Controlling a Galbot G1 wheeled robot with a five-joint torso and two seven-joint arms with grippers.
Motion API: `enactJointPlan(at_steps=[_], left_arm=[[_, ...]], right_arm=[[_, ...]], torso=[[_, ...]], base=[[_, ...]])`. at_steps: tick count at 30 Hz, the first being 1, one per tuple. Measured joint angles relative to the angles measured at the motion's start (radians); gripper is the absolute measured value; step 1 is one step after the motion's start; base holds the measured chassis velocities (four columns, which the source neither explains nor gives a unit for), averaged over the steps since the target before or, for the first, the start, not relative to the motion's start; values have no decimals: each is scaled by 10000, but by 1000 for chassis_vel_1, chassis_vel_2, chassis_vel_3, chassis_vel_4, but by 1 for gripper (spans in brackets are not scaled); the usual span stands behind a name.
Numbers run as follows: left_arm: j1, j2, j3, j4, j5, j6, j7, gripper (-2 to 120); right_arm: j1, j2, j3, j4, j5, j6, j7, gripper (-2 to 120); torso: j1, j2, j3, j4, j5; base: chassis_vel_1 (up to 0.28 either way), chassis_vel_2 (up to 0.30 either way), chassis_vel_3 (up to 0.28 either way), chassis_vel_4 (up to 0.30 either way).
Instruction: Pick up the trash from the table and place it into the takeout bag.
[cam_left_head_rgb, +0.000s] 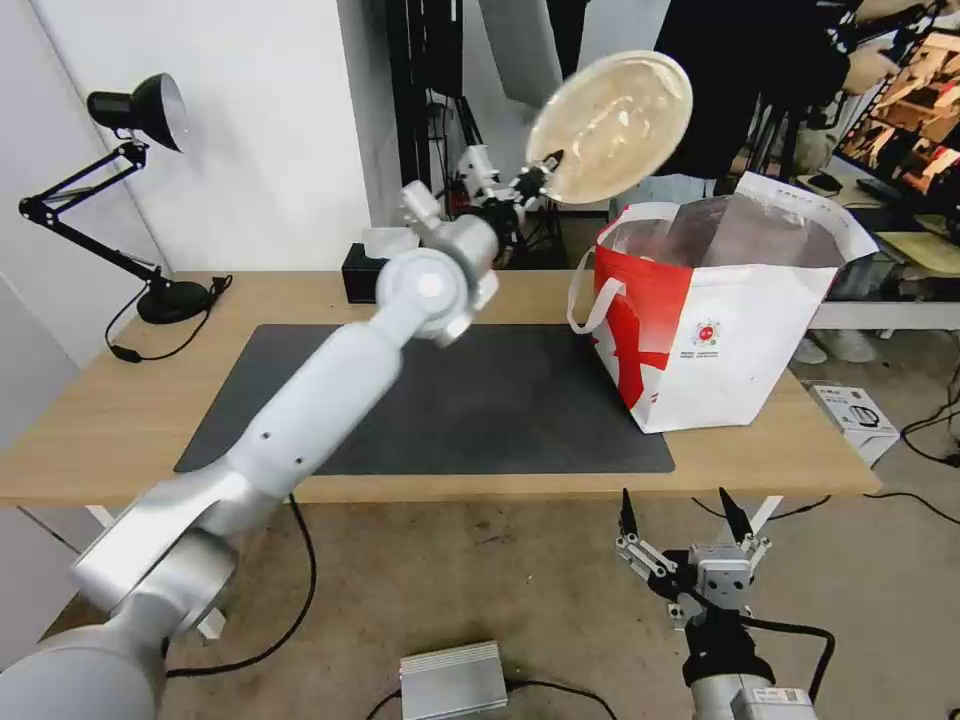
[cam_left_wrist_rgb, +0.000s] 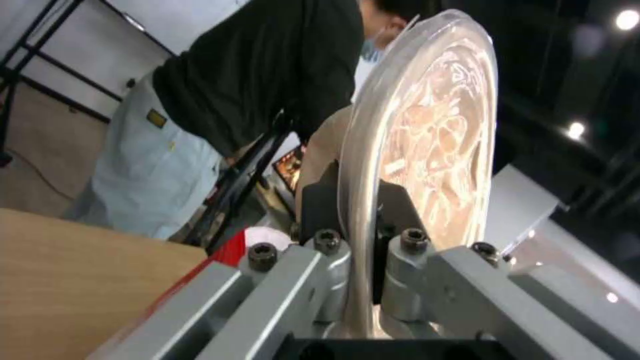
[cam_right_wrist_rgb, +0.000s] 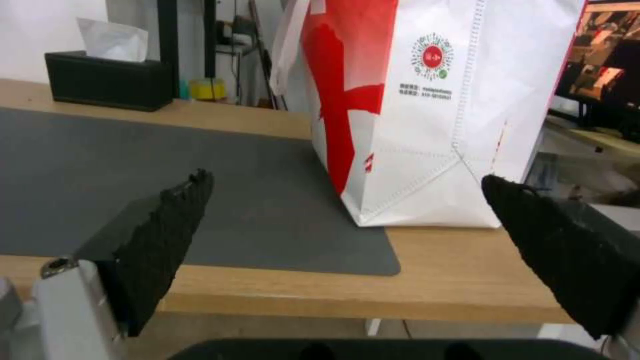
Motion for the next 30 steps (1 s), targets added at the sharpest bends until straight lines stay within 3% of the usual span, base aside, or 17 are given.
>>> enactJointPlan(at_steps=[21,30], left_arm=[[-1144,-1442,1725,3271,2351,14,796,1],[-1218,-1590,2114,3578,2665,123,960,1]], right_arm=[[0,0,-1,0,0,0,0,100],[0,0,0,0,0,0,0,100]], torso=[[0,1,0,1,-2],[-1,1,-1,2,-2]], base=[[0,0,0,0],[0,0,0,0]])
